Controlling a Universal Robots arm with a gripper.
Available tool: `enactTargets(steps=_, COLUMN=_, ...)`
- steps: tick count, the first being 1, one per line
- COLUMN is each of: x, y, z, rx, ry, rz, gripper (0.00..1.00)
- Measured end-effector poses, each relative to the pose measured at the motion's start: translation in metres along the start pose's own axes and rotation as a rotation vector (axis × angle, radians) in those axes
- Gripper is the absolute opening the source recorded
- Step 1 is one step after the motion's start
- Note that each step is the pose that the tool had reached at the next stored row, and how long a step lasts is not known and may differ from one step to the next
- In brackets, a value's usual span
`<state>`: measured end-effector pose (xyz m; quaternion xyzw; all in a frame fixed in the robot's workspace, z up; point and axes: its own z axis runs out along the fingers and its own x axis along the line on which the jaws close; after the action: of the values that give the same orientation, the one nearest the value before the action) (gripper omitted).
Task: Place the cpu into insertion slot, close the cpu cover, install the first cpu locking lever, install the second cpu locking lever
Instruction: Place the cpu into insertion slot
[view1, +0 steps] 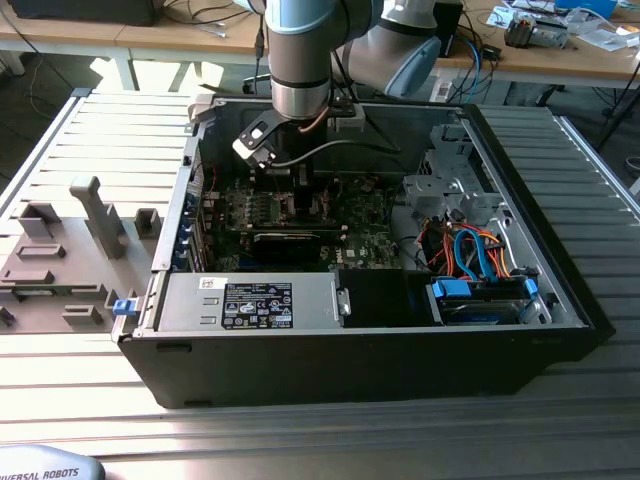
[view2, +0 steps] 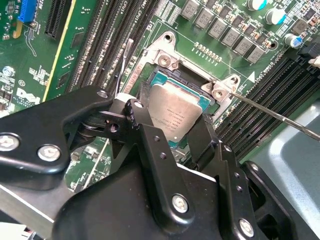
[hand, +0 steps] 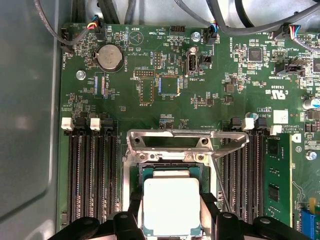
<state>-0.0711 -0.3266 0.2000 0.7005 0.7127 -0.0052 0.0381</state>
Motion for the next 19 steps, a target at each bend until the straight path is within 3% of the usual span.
enactTargets(steps=6, x=-0.0037, y=0.0001, z=0.0001, rx=0.0012, ry=-0.0010, rz=0.014, gripper=0.54)
enactTargets(steps=19, x=-0.0015, y=0.0010, z=0.0002, rx=0.0016, ry=-0.0013, rz=0.015, gripper=0.54)
